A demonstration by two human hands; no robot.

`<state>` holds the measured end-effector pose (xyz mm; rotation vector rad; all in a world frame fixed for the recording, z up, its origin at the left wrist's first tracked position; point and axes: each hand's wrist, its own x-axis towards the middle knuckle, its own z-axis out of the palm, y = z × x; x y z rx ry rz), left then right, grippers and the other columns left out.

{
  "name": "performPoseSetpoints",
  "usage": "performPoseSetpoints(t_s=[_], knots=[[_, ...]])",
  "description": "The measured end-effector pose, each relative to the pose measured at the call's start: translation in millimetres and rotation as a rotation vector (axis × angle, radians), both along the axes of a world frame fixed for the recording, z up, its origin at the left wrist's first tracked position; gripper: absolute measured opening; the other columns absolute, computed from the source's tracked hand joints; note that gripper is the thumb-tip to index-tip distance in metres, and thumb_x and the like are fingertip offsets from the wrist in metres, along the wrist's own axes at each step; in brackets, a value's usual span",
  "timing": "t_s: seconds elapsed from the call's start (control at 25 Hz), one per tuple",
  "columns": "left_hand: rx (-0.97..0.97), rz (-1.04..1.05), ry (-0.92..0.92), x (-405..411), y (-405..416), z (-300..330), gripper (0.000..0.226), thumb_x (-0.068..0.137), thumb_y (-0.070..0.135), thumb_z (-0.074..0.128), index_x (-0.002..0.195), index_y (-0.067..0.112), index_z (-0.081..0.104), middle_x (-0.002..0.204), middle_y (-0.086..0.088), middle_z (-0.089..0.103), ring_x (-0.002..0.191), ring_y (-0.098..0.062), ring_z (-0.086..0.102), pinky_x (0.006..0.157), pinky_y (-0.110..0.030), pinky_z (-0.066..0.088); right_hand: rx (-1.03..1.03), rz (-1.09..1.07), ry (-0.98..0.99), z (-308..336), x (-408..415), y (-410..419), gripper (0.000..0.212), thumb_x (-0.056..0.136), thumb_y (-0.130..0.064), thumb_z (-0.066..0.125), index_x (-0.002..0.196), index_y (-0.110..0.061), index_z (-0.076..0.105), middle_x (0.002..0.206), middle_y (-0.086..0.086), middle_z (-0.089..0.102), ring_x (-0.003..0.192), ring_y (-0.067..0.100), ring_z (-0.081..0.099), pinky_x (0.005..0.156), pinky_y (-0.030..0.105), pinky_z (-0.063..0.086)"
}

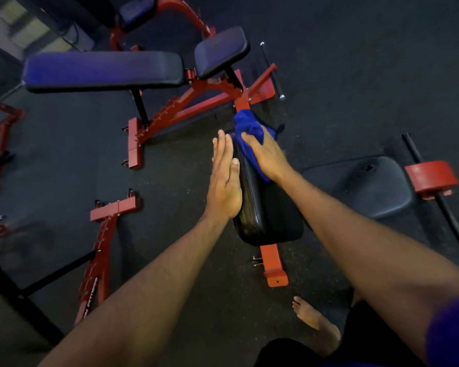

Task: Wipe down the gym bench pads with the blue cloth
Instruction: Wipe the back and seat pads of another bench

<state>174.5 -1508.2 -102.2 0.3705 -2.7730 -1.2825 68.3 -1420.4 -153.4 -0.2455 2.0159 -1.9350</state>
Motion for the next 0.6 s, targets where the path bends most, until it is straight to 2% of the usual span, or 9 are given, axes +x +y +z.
performPoseSetpoints(t_s=[0.04, 0.08, 0.16, 0.24, 0.32, 0.4, 0.52, 0.56, 0.6], knots=[[-0.003, 0.003, 0.003, 0, 0, 1, 0.052, 0.110, 0.008, 0.031, 0.159, 0.003, 0.016, 0.171, -0.007, 0.003, 0.154, -0.009, -0.005, 0.130, -0.039, 0.001, -0.010, -0.003, -0.008, 1, 1, 0, 0.051, 0.097, -0.035, 0.052, 0.144, -0.016, 0.048, 0.153, 0.005, 0.043, 0.142, 0.018, 0.037, 0.112, 0.009, 0.021], [-0.004, 0.006, 0.009, 0, 1, 1, 0.051, 0.110, 0.006, 0.031, 0.159, 0.002, 0.017, 0.171, -0.009, 0.004, 0.154, -0.010, -0.004, 0.130, -0.042, 0.001, -0.027, 0.004, -0.008, -1, 14, 6, 0.055, 0.096, -0.037, 0.052, 0.147, -0.017, 0.044, 0.155, 0.003, 0.040, 0.145, 0.017, 0.033, 0.116, 0.016, 0.020], [0.000, 0.002, 0.024, 1, -1, 1, 0.051, 0.111, 0.005, 0.032, 0.159, 0.002, 0.017, 0.171, -0.010, 0.004, 0.155, -0.013, -0.004, 0.130, -0.046, 0.003, -0.059, 0.026, 0.021, -7, 67, 29, 0.057, 0.096, -0.046, 0.052, 0.150, -0.043, 0.032, 0.161, -0.010, 0.028, 0.150, 0.009, 0.021, 0.122, 0.029, 0.017], [0.003, -0.008, 0.030, 1, -2, -1, 0.051, 0.111, 0.007, 0.031, 0.159, 0.004, 0.016, 0.171, -0.009, 0.004, 0.156, -0.015, -0.003, 0.130, -0.048, 0.002, -0.023, 0.071, 0.061, -18, 133, 58, 0.055, 0.093, -0.063, 0.047, 0.143, -0.065, 0.023, 0.161, -0.026, 0.018, 0.149, -0.001, 0.013, 0.119, 0.025, 0.014], [0.001, -0.009, 0.028, 0, -2, -2, 0.052, 0.111, 0.011, 0.030, 0.160, 0.005, 0.015, 0.171, -0.009, 0.004, 0.157, -0.017, -0.003, 0.130, -0.049, 0.002, 0.017, 0.086, 0.082, -21, 154, 71, 0.056, 0.092, -0.068, 0.043, 0.143, -0.066, 0.020, 0.159, -0.032, 0.015, 0.148, -0.005, 0.011, 0.116, 0.017, 0.013], [-0.023, -0.023, 0.027, -1, -2, -2, 0.052, 0.111, 0.012, 0.030, 0.160, 0.005, 0.015, 0.171, -0.008, 0.004, 0.157, -0.017, -0.003, 0.130, -0.048, 0.001, 0.002, 0.015, 0.048, -21, 132, 59, 0.052, 0.095, -0.056, 0.050, 0.143, -0.061, 0.029, 0.161, -0.022, 0.023, 0.148, -0.001, 0.017, 0.120, 0.017, 0.014], [-0.099, -0.019, -0.023, 1, -1, 5, 0.051, 0.112, 0.012, 0.029, 0.161, 0.007, 0.014, 0.171, -0.005, 0.002, 0.158, -0.016, -0.003, 0.129, -0.041, -0.003, 0.027, -0.030, -0.082, -5, 63, 29, 0.048, 0.102, -0.030, 0.051, 0.149, -0.024, 0.040, 0.159, 0.000, 0.034, 0.147, 0.013, 0.029, 0.121, 0.028, 0.020], [-0.151, -0.026, -0.065, 3, 2, 10, 0.051, 0.113, 0.014, 0.029, 0.162, 0.009, 0.013, 0.172, -0.004, 0.001, 0.158, -0.014, -0.003, 0.129, -0.038, -0.004, 0.072, -0.021, -0.156, -1, 53, 32, 0.045, 0.102, -0.029, 0.049, 0.145, -0.017, 0.046, 0.155, 0.004, 0.042, 0.142, 0.016, 0.037, 0.115, 0.026, 0.026], [-0.215, -0.026, -0.104, 3, 5, 16, 0.052, 0.113, 0.015, 0.028, 0.162, 0.010, 0.012, 0.172, -0.003, 0.000, 0.158, -0.014, -0.003, 0.128, -0.038, -0.005, 0.083, -0.032, -0.217, 2, 52, 38, 0.039, 0.102, -0.029, 0.047, 0.136, -0.014, 0.056, 0.145, 0.006, 0.053, 0.132, 0.018, 0.048, 0.103, 0.021, 0.034]])
